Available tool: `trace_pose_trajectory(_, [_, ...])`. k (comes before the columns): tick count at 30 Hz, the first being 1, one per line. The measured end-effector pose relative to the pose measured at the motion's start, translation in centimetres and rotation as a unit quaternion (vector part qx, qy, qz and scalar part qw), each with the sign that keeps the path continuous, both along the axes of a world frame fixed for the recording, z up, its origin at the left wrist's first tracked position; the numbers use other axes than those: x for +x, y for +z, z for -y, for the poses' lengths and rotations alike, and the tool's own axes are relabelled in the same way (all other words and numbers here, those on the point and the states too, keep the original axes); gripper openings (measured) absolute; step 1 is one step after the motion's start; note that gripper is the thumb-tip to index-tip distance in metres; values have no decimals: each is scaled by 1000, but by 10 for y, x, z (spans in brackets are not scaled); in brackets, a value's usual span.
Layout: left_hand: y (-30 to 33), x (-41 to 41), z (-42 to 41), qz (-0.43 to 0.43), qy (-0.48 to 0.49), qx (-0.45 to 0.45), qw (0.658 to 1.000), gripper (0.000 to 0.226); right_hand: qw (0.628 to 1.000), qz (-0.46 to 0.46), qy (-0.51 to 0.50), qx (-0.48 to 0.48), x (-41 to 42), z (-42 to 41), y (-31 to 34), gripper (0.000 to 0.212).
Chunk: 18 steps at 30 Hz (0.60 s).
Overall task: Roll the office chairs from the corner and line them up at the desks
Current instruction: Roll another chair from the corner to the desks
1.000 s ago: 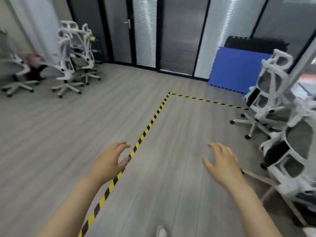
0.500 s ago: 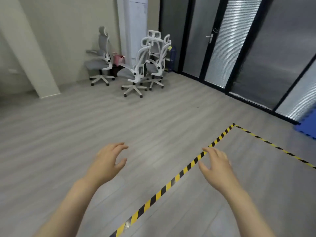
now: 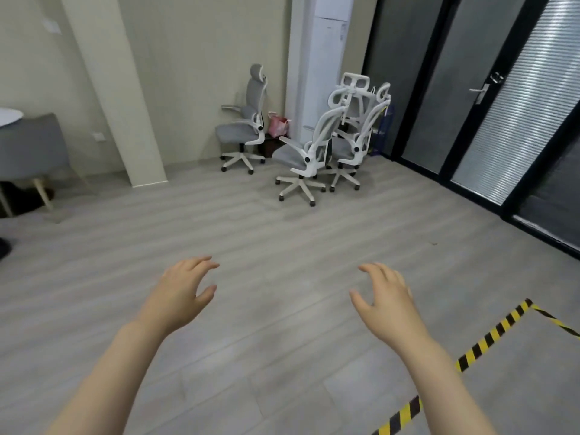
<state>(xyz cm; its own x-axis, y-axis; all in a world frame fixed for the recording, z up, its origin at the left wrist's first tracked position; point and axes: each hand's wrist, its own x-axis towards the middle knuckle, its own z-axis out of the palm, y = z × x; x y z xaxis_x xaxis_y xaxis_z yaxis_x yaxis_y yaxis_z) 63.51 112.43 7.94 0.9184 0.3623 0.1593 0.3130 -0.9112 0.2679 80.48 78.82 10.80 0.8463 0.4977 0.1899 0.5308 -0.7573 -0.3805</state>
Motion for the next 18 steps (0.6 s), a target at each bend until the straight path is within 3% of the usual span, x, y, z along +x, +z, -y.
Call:
trace_pose_trajectory(6, [18, 103, -106, -7, 2, 12, 1000, 49, 999, -13, 0, 45, 108, -128, 14, 49])
trace_pose_trajectory(10, [15, 172, -155, -7, -9, 5, 1000, 65, 999, -32, 15, 37, 174, -192, 2, 49])
trace_pose_trajectory(18, [-2, 341, -273, -10, -3, 24, 1000, 66, 998, -46, 18, 38, 366, -313, -20, 49])
